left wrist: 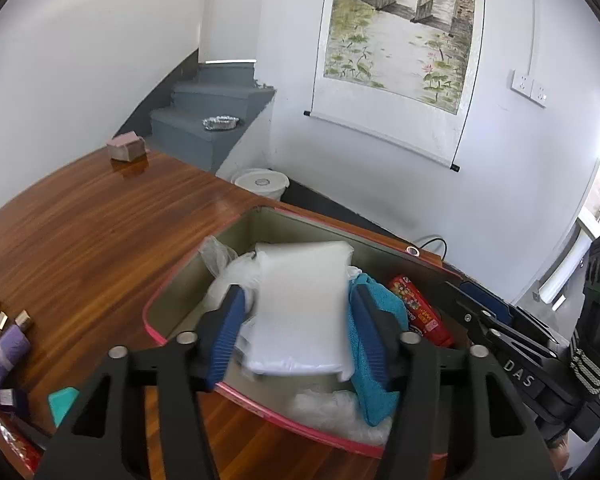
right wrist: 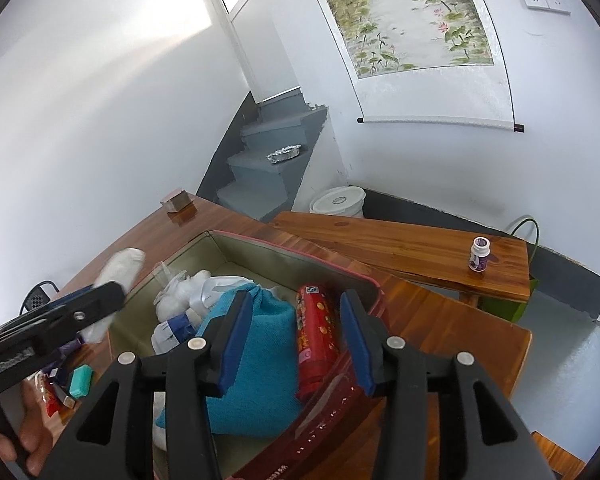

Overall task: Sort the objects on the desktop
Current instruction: 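Open both grippers to drop the white packet and red can into the tin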

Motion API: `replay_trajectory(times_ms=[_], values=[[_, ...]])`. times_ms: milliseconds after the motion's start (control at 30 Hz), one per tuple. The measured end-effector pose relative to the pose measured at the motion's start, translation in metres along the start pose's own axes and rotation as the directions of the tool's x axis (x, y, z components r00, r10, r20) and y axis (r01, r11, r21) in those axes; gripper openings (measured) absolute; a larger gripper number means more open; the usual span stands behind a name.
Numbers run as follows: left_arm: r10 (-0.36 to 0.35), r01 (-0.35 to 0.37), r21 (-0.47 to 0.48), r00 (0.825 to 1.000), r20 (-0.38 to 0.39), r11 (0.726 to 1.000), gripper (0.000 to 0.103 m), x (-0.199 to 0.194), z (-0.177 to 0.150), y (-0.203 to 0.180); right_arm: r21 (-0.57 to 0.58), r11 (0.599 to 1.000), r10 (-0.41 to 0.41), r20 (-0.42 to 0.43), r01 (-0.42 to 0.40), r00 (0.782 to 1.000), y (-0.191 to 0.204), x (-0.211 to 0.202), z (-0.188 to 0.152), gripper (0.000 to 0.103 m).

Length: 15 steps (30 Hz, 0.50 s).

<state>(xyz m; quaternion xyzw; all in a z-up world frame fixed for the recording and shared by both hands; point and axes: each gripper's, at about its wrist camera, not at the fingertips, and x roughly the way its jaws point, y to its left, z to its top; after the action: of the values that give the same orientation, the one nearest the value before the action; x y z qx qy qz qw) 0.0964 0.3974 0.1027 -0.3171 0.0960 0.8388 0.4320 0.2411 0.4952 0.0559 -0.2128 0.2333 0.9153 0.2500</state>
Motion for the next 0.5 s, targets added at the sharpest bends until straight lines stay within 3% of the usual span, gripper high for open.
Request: replay_trajectory(times_ms=[500], values=[[0.016, -0.015, -0.113, 1.0, 0.008, 0.994, 0.061, -0.026, -0.014, 0.042, -0.044, 0.998, 0.053, -0.011, -0.053, 0.999, 0.031, -0.003, -0.003, 0.052]])
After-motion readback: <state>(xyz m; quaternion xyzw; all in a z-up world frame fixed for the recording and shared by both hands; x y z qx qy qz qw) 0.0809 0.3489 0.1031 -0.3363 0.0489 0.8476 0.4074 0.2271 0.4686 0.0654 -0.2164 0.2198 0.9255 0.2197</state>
